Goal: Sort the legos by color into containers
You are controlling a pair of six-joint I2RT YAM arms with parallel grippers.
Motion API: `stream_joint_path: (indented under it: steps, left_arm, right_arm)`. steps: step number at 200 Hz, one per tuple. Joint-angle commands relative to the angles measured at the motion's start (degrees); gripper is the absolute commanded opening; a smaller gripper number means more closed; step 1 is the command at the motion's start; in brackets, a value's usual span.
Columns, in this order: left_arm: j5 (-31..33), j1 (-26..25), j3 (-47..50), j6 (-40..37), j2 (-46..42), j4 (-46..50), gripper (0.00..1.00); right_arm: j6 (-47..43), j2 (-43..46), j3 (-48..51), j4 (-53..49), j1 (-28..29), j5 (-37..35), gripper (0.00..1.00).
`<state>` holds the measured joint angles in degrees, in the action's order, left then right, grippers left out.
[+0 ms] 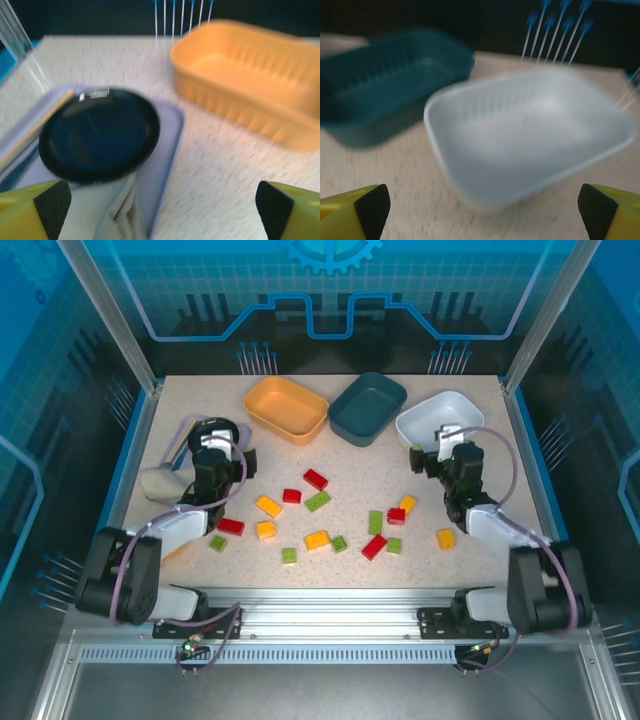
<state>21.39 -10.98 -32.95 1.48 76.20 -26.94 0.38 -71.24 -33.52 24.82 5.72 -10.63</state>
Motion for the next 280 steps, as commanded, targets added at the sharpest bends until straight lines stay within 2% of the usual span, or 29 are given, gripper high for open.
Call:
stream_joint_path:
  steps: [1,12,18,24,36,40,44,51,60,78,88,110,155,202,225,280]
  left_arm:
    - [10.91,-6.0,-10.22,3.9,-5.6,12.46,0.99]
    - [13.02,-8.23,-16.72,8.43,-6.13,19.21,0.99]
    - [13.81,-8.6,-21.4,12.89,-5.7,24.59,0.99]
    - [14.76,-8.36,-27.08,20.25,-4.62,33.47,0.99]
    - [13.47,-6.65,-40.41,42.98,-0.93,60.15,0.99]
    - [13.4,-6.1,-44.22,48.96,0.98,65.88,0.99]
    - [11.97,-5.07,-45.98,51.08,2.46,67.59,0.99]
    - [2.19,-2.19,-47.54,50.37,4.53,66.71,0.99]
    - [-6.64,0.46,-50.03,52.54,7.51,68.45,0.99]
    - [-11.62,0.88,-56.45,54.47,13.55,74.3,0.99]
    - [-14.33,0.8,-59.36,54.08,16.88,76.25,0.95]
    - [-17.85,0.7,-63.16,54.69,22.78,77.65,0.86]
    - [-25.02,0.23,-73.26,53.51,36.33,74.24,0.67]
    - [-26.18,-1.4,-90.99,50.43,52.19,78.06,0.48]
    - [-28.49,-1.41,-95.85,50.56,57.76,78.01,0.42]
    - [-32.56,-2.1,-101.66,48.57,65.32,78.06,0.38]
  right_arm:
    - [3.49,8.49,-11.36,-12.33,2.23,-7.21,1.0]
    - [8.71,9.09,-20.28,-21.91,2.64,-8.91,1.0]
    - [14.88,8.16,-25.41,-28.11,2.46,-9.52,1.0]
    - [21.76,6.63,-30.68,-36.77,1.45,-8.92,1.0]
    - [37.0,2.27,-40.58,-56.07,-0.47,-8.79,1.0]
    - [38.77,0.84,-42.43,-59.57,-1.24,-7.49,1.0]
    - [38.26,-0.36,-43.44,-60.33,-2.23,-4.05,1.0]
    - [36.84,-2.16,-44.03,-59.71,-3.53,3.07,1.0]
    - [36.73,-4.17,-45.1,-60.47,-3.57,7.28,0.9]
    - [38.21,-7.68,-47.53,-63.3,-2.08,7.96,0.83]
    - [38.32,-9.85,-48.5,-63.62,-1.5,8.97,0.82]
    - [38.56,-15.89,-51.85,-64.74,-1.32,11.06,0.82]
    - [37.76,-31.05,-61.39,-66.05,-1.5,14.27,0.82]
    - [38.38,-46.42,-75.4,-70.0,-1.58,15.97,0.8]
    - [38.73,-52.58,-82.48,-72.41,-1.43,16.22,0.79]
    - [39.6,-64.8,-95.35,-77.91,-1.02,16.68,0.75]
